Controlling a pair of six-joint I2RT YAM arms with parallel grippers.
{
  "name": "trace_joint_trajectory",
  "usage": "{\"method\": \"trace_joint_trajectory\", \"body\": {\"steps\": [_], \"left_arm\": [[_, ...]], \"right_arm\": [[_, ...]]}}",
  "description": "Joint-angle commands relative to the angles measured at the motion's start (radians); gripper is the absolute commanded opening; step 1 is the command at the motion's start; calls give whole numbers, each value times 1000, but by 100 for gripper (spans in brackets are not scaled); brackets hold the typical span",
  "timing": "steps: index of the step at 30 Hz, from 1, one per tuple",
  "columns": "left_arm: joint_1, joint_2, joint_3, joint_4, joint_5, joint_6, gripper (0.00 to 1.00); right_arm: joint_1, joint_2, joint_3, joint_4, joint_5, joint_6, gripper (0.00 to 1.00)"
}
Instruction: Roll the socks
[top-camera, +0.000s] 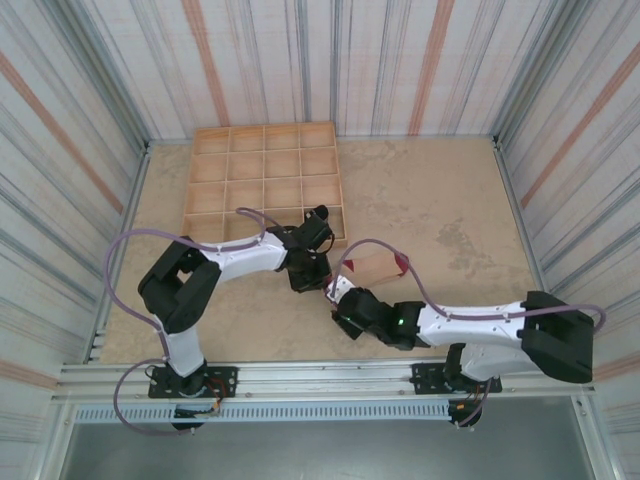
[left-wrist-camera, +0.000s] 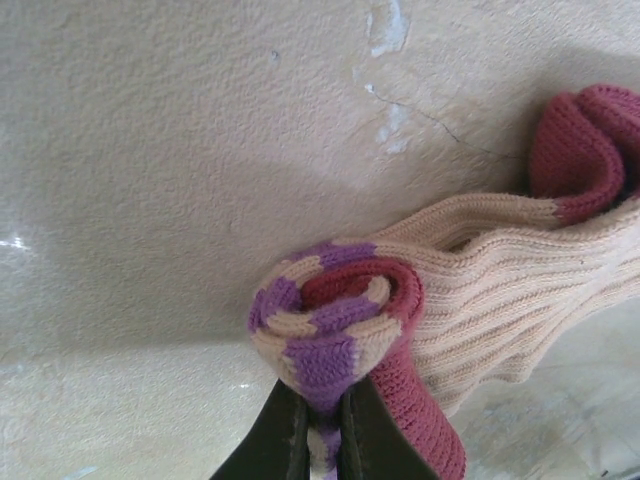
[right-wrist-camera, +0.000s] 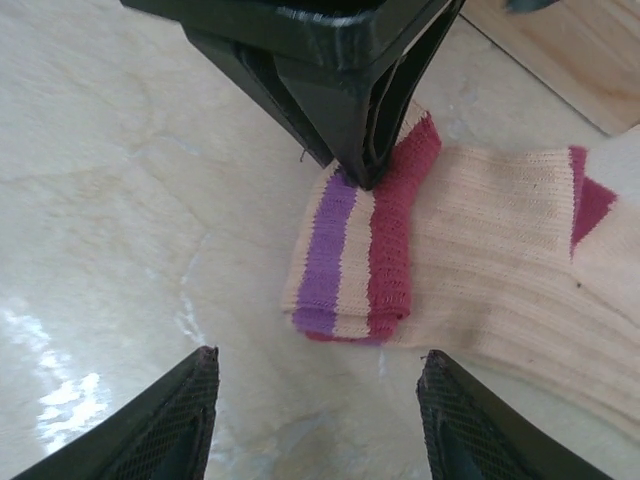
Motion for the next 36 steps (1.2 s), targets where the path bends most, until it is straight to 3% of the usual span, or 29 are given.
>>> {"method": "trace_joint_trajectory", "body": {"steps": [1, 12, 24, 30, 36], "left_arm": [[10, -12, -30, -67, 15, -14, 0], [11, -11, -25, -73, 26, -3, 0], [22, -8, -32, -79, 45, 9, 0], [25, -12, -35, -78, 46, 5, 0], [30, -36, -62, -37, 48, -14, 5]], "right_arm": [[33, 69, 29, 66, 138, -102, 56], [76, 275, 104, 183, 262, -167, 57], [88, 366, 90, 161, 349, -57, 54], [86, 413, 98, 130, 351, 9, 32], [66, 396, 66, 149, 251, 59, 5]]}}
